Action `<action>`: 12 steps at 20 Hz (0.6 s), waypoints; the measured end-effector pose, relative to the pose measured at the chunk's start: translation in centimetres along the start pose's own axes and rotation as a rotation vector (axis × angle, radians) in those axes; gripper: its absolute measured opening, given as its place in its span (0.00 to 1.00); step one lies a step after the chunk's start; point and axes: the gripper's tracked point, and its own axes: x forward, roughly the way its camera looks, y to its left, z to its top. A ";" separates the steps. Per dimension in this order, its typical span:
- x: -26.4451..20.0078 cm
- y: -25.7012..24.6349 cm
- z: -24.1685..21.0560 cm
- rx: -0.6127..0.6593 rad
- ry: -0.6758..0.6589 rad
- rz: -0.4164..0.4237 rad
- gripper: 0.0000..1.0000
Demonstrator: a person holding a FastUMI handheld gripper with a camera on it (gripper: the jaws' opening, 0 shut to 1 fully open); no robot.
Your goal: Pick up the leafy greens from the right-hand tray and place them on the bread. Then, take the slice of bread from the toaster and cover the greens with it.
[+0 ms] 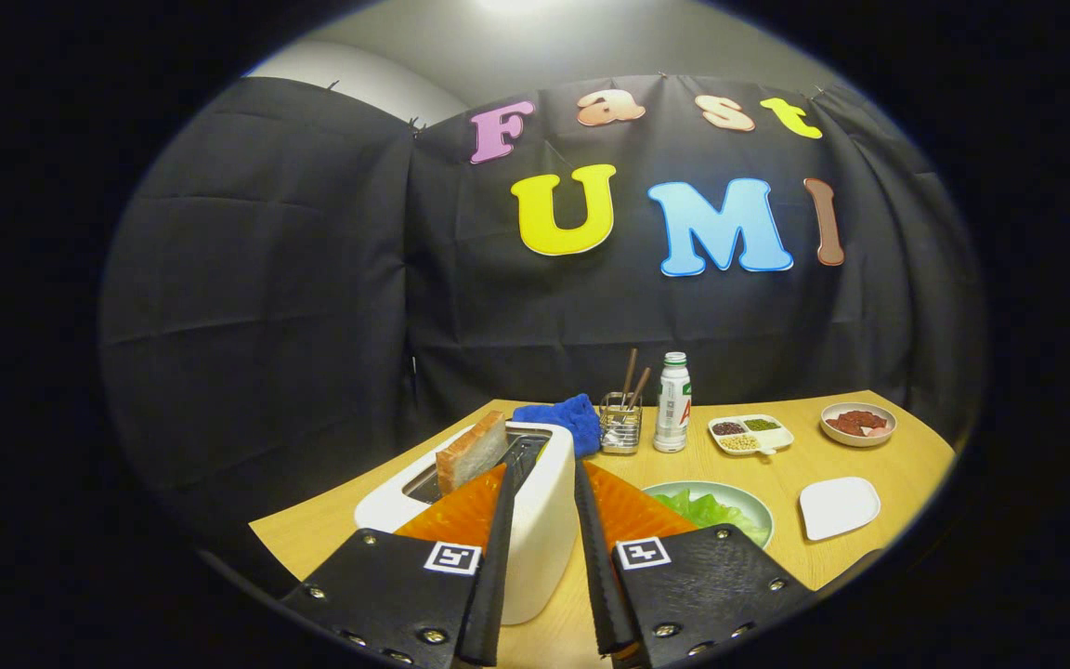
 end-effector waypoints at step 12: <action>4.2 5.7 -2.5 0.005 0.077 -0.014 0.39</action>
